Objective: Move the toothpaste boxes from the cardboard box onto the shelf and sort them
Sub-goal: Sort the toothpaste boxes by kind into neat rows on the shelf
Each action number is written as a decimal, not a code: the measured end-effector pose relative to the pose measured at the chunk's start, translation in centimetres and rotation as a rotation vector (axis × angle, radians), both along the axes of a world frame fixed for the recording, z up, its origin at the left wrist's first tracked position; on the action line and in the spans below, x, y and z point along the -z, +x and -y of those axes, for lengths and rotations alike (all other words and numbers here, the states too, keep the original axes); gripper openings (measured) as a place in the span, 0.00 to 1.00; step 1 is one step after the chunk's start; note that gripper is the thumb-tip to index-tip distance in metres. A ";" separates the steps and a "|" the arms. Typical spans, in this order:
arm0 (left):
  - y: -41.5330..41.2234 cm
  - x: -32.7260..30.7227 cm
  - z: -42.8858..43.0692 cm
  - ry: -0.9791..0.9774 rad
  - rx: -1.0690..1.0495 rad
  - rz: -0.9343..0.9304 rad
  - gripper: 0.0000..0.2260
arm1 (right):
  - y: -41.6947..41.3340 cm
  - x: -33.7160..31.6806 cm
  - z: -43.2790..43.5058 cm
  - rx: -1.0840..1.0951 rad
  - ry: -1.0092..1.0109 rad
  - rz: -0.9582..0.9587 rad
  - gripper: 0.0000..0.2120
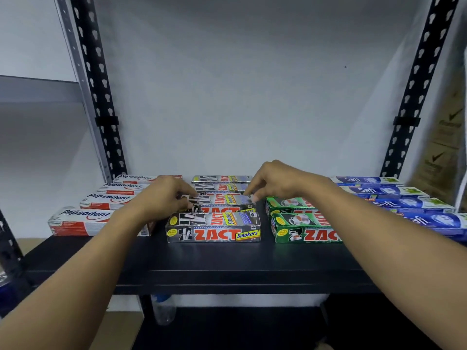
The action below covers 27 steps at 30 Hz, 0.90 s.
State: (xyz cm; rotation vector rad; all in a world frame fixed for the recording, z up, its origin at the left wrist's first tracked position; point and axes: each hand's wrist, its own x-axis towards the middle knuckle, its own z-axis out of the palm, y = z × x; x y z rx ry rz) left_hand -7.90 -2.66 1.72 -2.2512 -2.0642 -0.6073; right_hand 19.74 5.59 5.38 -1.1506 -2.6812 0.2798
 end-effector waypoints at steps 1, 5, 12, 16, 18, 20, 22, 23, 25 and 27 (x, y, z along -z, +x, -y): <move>-0.2 0.1 -0.4 -0.026 -0.001 -0.016 0.14 | -0.4 0.2 -0.2 -0.004 -0.001 0.017 0.13; -0.8 0.8 -0.5 -0.004 0.003 -0.016 0.13 | -1.0 1.1 -0.6 -0.018 0.011 0.048 0.12; -1.0 1.2 0.4 0.026 0.044 0.031 0.12 | -0.6 1.6 0.0 -0.037 0.040 0.049 0.11; -1.2 1.3 2.9 0.175 0.029 0.177 0.10 | -0.2 1.0 2.0 -0.048 0.070 -0.093 0.11; -1.2 1.6 4.6 0.156 0.061 0.179 0.15 | 0.1 1.1 3.6 -0.097 0.035 -0.117 0.12; -1.0 2.1 6.0 0.082 0.090 0.143 0.19 | 0.1 1.8 5.0 -0.148 0.014 -0.018 0.14; -1.0 2.6 6.5 0.056 0.085 0.116 0.21 | 0.0 2.5 5.6 -0.142 0.007 0.043 0.17; -1.0 2.7 6.6 0.062 0.079 0.117 0.21 | 0.0 2.6 5.8 -0.125 -0.002 0.037 0.17; -0.8 2.9 6.7 0.080 0.082 0.131 0.20 | 0.0 2.7 6.0 -0.108 -0.011 0.012 0.18; -0.7 2.9 6.8 0.085 0.090 0.136 0.20 | 0.0 2.7 6.2 -0.103 -0.012 0.015 0.18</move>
